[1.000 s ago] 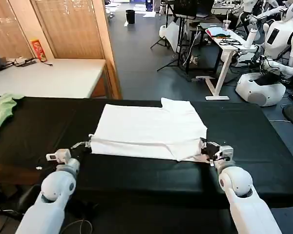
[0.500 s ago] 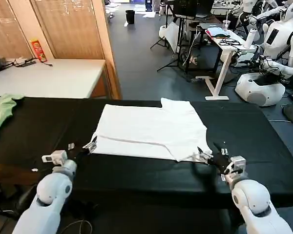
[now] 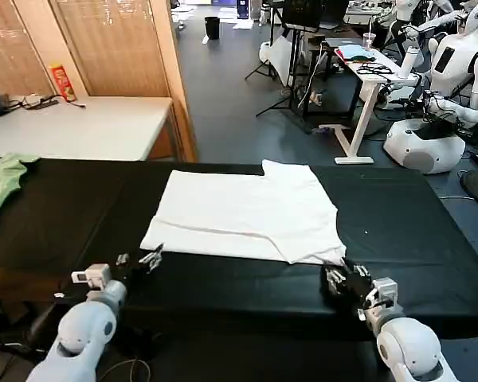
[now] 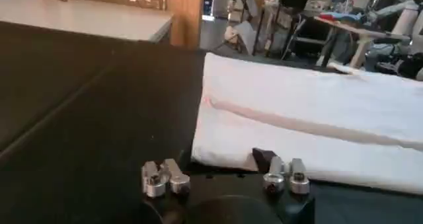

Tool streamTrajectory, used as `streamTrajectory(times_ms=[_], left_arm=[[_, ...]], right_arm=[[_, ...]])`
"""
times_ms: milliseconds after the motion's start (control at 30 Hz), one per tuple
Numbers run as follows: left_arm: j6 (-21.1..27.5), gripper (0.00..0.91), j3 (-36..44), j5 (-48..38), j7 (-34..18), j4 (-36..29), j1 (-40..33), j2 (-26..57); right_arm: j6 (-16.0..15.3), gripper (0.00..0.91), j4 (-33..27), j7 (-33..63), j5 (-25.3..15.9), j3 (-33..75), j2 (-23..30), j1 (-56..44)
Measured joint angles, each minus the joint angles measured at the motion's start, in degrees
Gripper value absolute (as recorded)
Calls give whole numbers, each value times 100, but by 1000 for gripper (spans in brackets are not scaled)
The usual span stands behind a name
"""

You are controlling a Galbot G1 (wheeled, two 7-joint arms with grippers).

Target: Fold and organize the clothes.

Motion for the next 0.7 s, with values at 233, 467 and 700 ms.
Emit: streamTrajectory(times_ms=[233,467,700], left_arm=[[-8,0,0,1,-29,50,4,16],[25,0,-110,159,-332,-277,289,72],[184,0,-276,502,-535,-1096,1069,67]], right_arm=[[-97,68,186,177,376,87,-152,-109],[-502,59,539,434,827,268,-454,-479],[-729,59,971,483,890,458,-770,-1058]])
